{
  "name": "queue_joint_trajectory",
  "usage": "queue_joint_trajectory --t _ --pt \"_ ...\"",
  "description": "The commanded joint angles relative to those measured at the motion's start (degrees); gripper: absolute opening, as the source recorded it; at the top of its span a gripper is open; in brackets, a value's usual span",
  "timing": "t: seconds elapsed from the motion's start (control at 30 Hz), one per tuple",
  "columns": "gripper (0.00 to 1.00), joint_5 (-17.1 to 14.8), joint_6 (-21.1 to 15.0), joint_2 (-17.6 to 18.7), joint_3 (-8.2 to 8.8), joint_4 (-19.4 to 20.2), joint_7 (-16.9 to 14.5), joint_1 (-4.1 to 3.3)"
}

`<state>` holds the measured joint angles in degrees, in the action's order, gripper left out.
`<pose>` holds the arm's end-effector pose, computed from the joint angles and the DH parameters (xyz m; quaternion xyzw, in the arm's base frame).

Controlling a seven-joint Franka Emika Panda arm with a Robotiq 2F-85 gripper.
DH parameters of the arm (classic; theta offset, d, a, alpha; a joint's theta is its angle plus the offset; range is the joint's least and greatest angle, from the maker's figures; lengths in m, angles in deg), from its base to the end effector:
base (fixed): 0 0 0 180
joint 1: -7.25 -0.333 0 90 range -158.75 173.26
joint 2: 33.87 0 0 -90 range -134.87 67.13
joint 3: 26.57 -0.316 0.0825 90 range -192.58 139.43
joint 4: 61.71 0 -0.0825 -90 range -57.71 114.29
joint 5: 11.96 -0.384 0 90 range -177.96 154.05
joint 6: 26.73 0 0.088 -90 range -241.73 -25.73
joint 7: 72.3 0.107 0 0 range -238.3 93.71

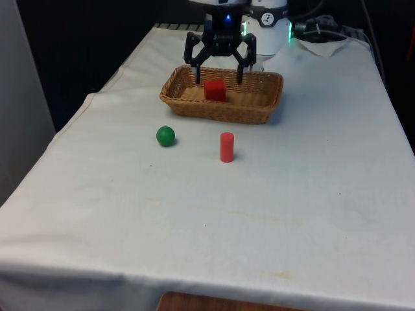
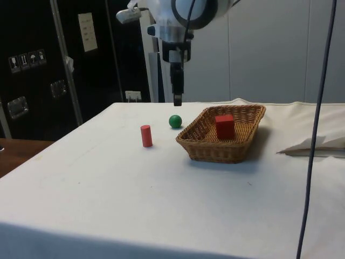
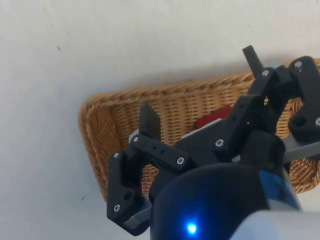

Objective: Pick up the object to the left of the cylinder and place it into the basket.

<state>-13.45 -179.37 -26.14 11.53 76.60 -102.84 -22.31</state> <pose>0.5025 -0.0783 0.2811 0.9796 0.1844 0.0566 0.0567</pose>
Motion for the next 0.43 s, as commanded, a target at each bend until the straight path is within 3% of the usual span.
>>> queue_joint_trajectory --t 0.0,0.4 --pt "1.0 -0.92 0.92 0.52 -0.46 -1.03 -0.06 0.0" --pt "1.0 -2.06 2.69 3.21 -1.15 -5.67 0.23 0.0"
